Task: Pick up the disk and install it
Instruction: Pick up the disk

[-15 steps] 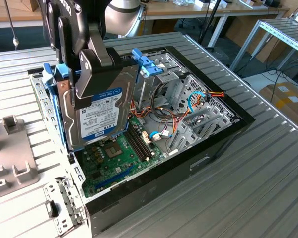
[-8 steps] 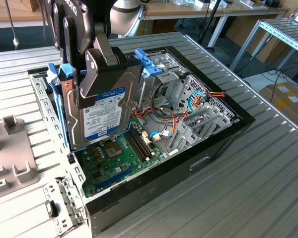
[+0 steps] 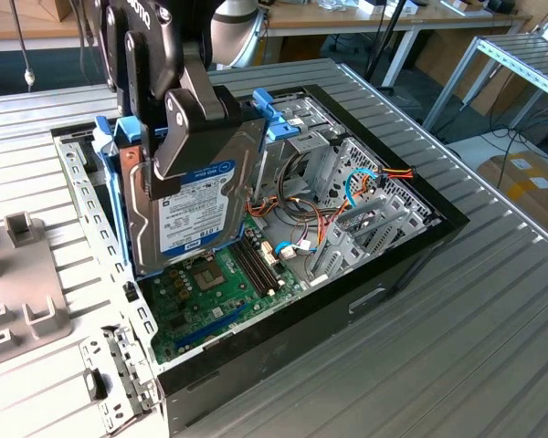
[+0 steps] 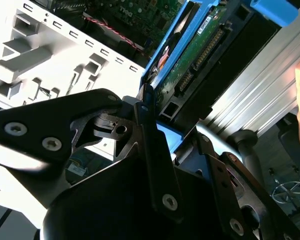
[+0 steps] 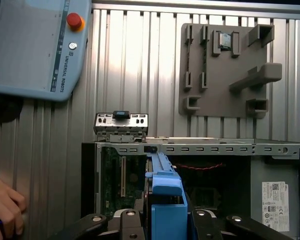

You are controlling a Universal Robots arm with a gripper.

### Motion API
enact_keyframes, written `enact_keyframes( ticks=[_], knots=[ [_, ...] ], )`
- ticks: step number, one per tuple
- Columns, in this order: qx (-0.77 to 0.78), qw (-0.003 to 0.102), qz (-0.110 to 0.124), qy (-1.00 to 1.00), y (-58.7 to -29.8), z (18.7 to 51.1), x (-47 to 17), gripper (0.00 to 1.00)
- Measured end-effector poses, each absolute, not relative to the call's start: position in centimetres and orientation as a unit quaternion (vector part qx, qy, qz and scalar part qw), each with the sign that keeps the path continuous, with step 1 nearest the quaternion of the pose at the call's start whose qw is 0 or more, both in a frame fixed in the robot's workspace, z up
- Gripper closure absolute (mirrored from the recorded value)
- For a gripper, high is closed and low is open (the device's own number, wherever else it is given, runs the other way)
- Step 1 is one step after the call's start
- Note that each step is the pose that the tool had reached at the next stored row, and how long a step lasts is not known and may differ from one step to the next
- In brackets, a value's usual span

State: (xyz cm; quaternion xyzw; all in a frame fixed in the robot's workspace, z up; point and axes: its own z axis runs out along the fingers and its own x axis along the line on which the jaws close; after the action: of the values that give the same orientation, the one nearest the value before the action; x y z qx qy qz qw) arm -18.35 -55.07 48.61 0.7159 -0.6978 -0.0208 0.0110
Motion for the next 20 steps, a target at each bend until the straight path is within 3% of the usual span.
enact_keyframes(
  ticks=[20],
  knots=[
    [0.716,0.013,-0.019,-0.698,-55.1,48.6,-17.1,0.63]
  ],
)
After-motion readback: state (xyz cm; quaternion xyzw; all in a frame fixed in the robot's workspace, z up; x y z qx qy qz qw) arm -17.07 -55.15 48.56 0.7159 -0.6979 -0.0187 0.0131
